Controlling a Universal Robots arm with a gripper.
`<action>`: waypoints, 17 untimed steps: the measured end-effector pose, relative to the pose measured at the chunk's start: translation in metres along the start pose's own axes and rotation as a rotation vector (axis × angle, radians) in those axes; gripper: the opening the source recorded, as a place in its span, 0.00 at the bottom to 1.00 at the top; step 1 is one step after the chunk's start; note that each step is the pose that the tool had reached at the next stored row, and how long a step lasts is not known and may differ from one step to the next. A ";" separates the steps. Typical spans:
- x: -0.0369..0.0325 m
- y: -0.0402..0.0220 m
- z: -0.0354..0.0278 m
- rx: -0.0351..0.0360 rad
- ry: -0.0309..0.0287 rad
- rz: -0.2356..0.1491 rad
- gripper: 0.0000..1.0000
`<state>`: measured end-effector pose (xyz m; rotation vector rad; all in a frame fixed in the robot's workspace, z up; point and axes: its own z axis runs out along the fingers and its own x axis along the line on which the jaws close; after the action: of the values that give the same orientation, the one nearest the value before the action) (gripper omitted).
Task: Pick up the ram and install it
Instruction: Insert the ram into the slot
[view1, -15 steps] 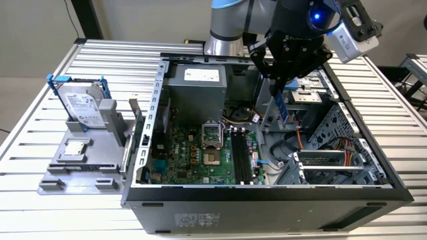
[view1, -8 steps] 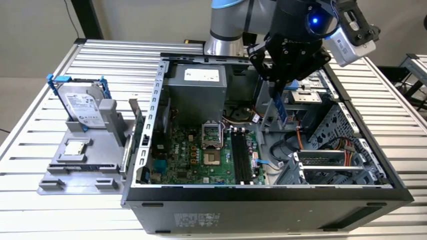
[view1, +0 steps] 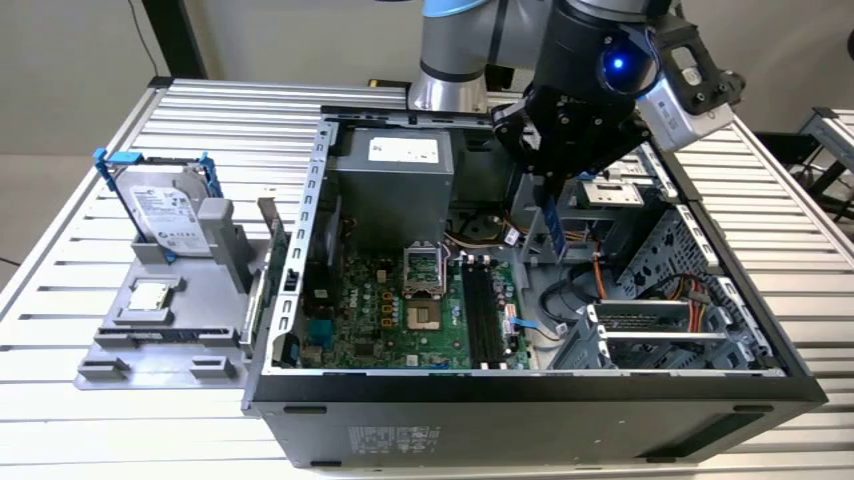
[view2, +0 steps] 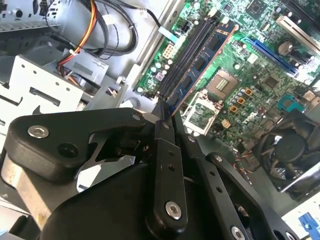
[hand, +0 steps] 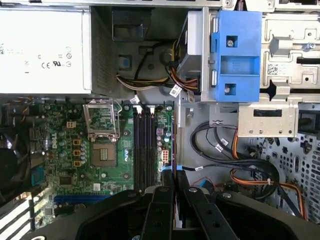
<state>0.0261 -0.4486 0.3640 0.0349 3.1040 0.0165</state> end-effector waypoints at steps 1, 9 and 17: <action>0.0001 0.0000 0.0019 0.0001 0.0000 0.003 0.00; 0.0035 0.0000 0.0150 0.0032 0.0002 0.008 0.00; 0.0067 -0.0003 0.0292 0.0033 0.0004 0.018 0.00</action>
<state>0.0205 -0.4484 0.3346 0.0630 3.1041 0.0118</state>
